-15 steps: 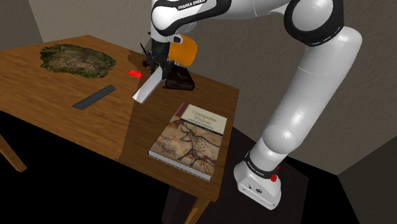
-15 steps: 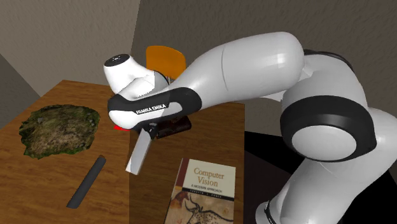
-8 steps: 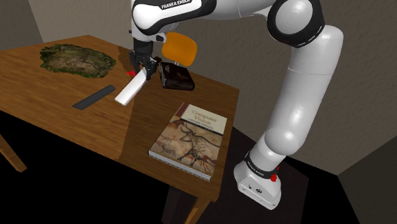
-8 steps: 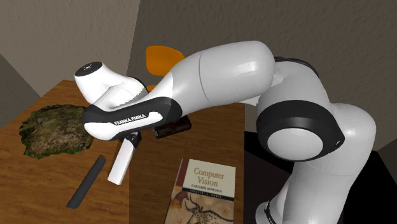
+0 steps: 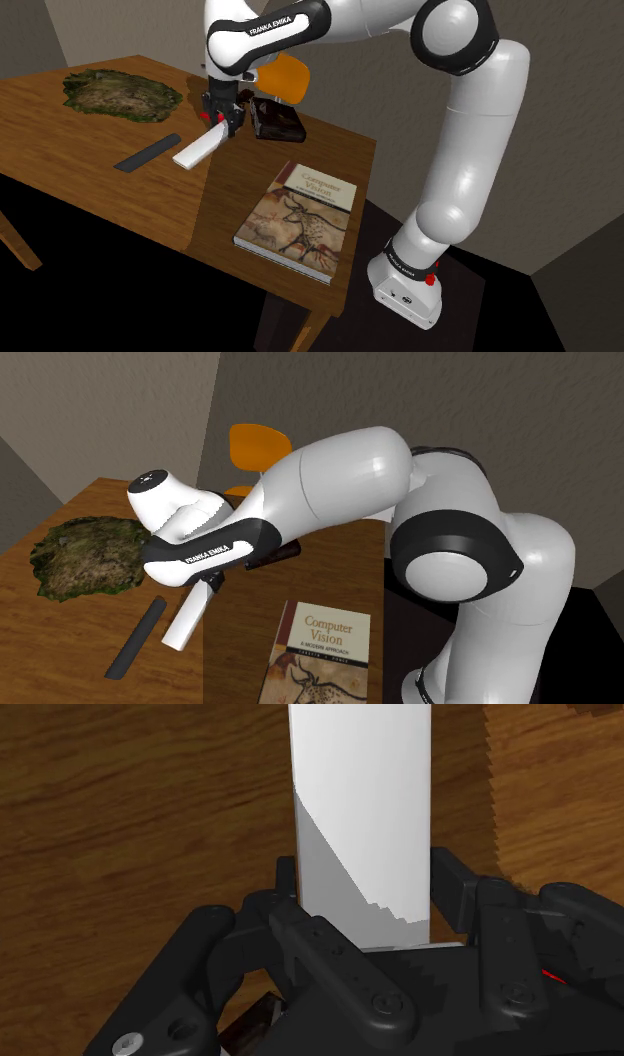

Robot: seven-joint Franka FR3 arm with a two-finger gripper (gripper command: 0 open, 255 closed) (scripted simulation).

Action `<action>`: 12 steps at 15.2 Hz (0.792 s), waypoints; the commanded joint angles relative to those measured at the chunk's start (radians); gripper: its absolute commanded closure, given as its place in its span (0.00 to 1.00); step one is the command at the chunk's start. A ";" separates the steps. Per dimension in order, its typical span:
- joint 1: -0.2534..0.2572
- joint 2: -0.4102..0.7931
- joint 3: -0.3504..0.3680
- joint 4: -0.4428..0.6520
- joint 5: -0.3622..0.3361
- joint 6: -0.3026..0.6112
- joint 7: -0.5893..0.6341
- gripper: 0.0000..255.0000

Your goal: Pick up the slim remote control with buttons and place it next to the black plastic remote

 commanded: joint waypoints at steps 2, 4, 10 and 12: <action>0.002 0.019 -0.002 -0.020 -0.007 0.037 0.005 1.00; 0.004 0.032 -0.004 -0.030 -0.012 0.060 0.008 1.00; 0.004 0.037 -0.005 -0.034 -0.014 0.069 0.009 1.00; 0.004 0.037 -0.005 -0.034 -0.014 0.069 0.009 1.00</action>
